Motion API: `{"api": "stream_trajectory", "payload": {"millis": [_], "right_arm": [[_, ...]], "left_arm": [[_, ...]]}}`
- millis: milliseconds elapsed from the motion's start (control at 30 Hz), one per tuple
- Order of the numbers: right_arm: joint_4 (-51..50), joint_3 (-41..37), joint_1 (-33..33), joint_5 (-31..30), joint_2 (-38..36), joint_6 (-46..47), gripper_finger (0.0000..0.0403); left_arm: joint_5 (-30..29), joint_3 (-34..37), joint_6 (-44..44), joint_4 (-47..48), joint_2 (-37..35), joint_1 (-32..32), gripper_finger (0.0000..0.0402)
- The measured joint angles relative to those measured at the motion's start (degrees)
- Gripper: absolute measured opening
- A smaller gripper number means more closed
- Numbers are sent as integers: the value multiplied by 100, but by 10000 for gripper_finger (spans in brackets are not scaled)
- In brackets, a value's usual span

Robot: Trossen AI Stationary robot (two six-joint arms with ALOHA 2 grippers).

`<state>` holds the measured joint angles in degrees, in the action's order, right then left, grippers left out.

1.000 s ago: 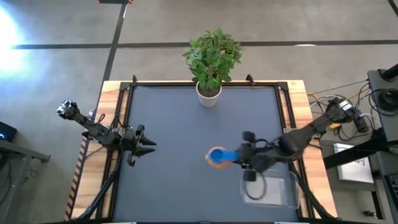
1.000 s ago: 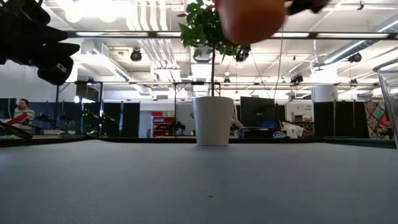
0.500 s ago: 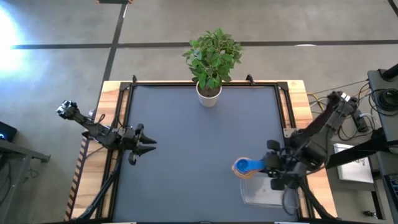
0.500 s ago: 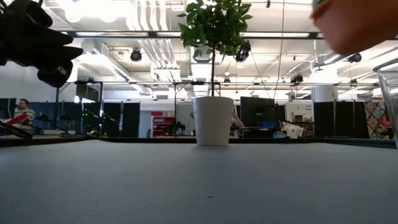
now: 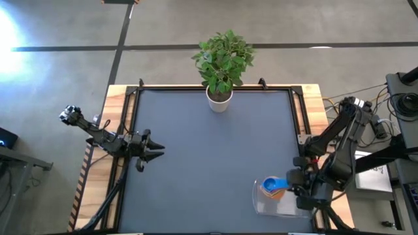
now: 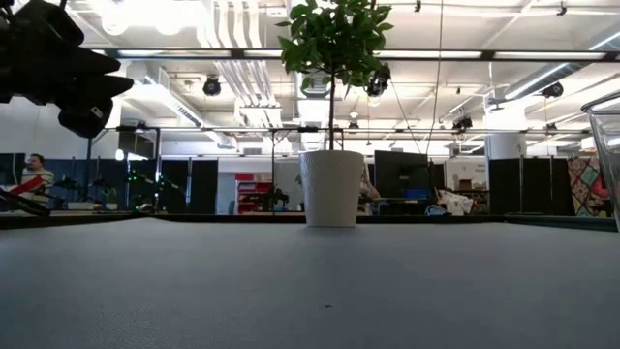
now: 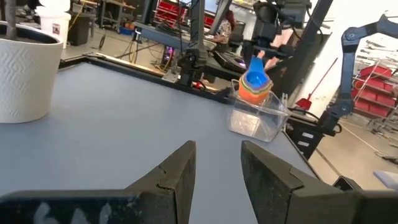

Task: Nest measuring cups in basket
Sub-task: Put the nested measuring cups into the transparent bin, then return to Home Position

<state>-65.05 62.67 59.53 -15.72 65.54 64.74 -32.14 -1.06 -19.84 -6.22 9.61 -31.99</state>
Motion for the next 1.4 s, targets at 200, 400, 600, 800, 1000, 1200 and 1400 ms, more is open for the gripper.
{"api": "stream_trajectory", "payload": {"millis": [200, 400, 600, 800, 1000, 1200, 1400], "right_arm": [[691, -315, 11, 268, 369, 96, 125], [1010, -590, 10, 355, 880, 77, 125], [1082, -705, 10, 656, 1376, 190, 124], [1146, -635, 8, 1063, 1618, 408, 196], [1129, -319, 12, 1491, 1574, 660, 246], [1084, 237, 21, 1492, 1375, 681, 258], [931, 919, 23, 433, 1166, -194, 242]], "left_arm": [[-24, 0, -63, -2, 0, 1, 111], [-35, 0, -174, -4, 0, 0, 111], [-35, 0, -230, -15, 0, 2, 111], [-33, 0, -234, -13, 0, 0, 111], [-31, 0, -234, -9, 0, 2, 111], [-28, 0, -236, 2, 0, 2, 111], [-26, 0, -212, 35, 4, 2, 111]]}}
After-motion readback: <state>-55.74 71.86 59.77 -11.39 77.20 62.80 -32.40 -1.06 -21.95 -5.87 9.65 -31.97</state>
